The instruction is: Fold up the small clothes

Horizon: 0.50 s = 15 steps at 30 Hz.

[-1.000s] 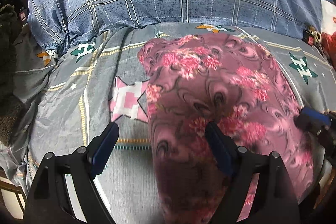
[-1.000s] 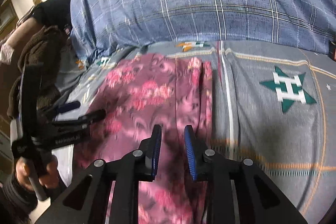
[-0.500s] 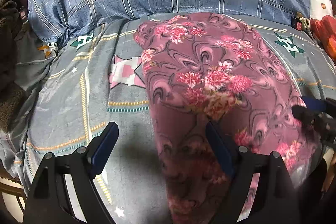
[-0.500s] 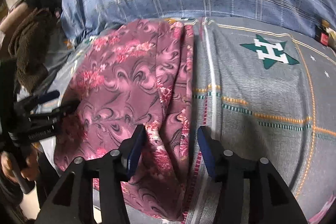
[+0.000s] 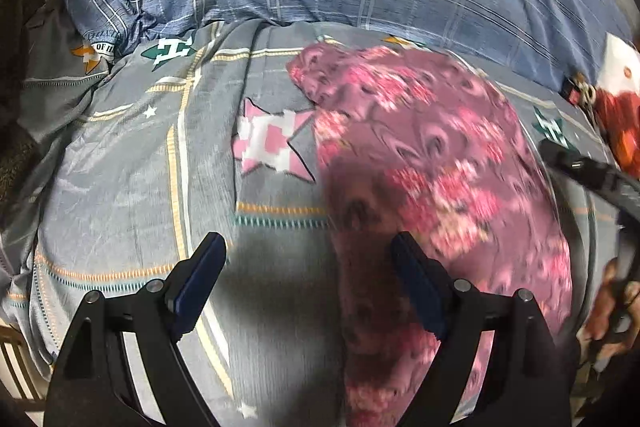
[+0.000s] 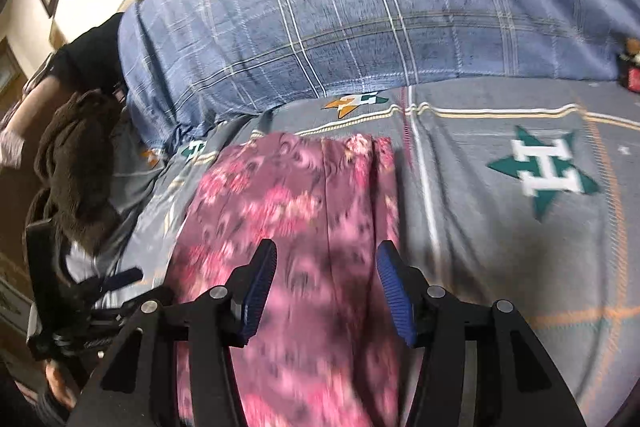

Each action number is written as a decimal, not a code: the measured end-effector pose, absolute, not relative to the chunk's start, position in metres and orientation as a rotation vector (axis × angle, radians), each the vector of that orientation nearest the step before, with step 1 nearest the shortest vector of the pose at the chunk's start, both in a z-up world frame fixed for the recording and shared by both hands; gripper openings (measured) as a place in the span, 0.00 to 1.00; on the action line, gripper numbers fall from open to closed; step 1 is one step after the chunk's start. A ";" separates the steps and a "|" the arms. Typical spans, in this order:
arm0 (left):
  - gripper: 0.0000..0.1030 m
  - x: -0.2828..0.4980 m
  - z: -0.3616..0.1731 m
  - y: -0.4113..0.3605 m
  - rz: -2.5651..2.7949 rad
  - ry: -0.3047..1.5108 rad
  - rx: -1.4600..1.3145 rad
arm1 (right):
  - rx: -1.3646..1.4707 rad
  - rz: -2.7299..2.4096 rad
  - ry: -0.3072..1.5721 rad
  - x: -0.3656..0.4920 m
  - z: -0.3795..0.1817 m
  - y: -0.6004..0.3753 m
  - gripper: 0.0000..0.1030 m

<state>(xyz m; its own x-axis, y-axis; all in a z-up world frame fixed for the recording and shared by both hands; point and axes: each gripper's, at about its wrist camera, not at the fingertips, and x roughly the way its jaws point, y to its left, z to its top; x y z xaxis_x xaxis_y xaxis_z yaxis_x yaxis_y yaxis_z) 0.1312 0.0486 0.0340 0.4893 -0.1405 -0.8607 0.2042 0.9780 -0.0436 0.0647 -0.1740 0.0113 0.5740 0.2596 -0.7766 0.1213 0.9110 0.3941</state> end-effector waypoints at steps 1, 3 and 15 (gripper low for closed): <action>0.83 0.136 0.034 0.048 -0.206 1.039 0.069 | 0.446 0.073 0.982 0.077 0.002 -0.174 0.52; 0.83 0.146 0.035 0.046 -0.196 1.039 0.070 | 0.469 0.069 1.001 0.091 -0.011 -0.174 0.51; 0.84 0.197 0.017 0.028 -0.175 1.080 0.027 | 0.343 0.035 1.016 0.105 -0.019 -0.181 0.03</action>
